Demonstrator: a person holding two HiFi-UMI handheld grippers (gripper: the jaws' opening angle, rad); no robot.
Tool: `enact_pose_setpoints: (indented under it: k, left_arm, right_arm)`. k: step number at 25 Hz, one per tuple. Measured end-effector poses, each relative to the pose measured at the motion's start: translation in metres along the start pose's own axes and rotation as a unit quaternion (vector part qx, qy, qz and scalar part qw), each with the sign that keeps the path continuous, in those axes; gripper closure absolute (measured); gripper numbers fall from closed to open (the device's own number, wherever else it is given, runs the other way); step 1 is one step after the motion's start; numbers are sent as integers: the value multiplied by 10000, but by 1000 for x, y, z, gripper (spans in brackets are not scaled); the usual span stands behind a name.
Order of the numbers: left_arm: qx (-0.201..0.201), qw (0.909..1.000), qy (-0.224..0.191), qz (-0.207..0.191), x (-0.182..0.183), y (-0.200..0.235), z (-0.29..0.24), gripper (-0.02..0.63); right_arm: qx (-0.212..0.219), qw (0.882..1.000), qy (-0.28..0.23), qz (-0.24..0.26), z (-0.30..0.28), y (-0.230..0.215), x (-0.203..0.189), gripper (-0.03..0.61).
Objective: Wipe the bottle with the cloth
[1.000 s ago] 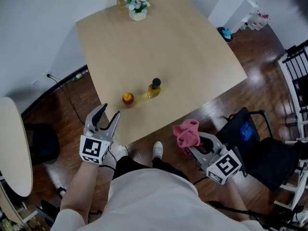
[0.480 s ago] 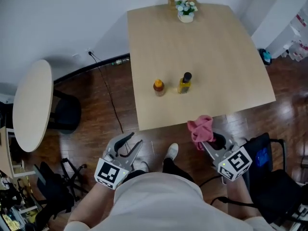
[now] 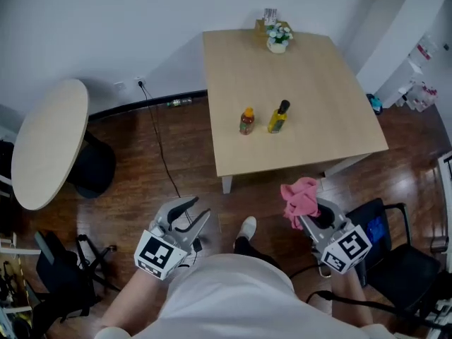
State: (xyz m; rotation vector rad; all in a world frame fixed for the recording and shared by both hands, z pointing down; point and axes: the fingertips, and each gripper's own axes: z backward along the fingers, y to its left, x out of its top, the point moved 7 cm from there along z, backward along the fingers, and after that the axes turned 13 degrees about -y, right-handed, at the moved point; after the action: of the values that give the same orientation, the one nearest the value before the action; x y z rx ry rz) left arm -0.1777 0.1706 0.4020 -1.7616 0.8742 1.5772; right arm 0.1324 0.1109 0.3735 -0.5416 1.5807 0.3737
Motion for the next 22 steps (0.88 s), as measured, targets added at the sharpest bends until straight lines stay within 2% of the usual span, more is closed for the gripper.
enact_pose_setpoints:
  k: [2, 5, 10, 15, 19, 22]
  left_arm:
    - [5, 9999, -146, 22, 0, -4, 29, 463]
    - [-209, 9984, -431, 291, 0, -21, 65, 462]
    - [-467, 9968, -446, 474, -8, -54, 101, 463]
    - [-564, 9959, -492, 504, -12, -86, 114, 463]
    - [-555, 9957, -563, 486, 2, -110, 112, 463]
    - [-778, 9928, -685, 606, 14, -137, 109, 463]
  right_arm:
    - [-47, 10000, 4, 83, 13, 33, 1, 491]
    - [-243, 9996, 30, 113, 40, 81, -3, 491]
    - [-536, 9983, 205, -33, 87, 139, -13, 491]
    - [-526, 9985, 157, 18, 115, 163, -11, 489]
    - [-443, 9990, 42, 62, 134, 171, -2, 489]
    - [-507, 9987, -3, 2, 163, 175, -1, 489]
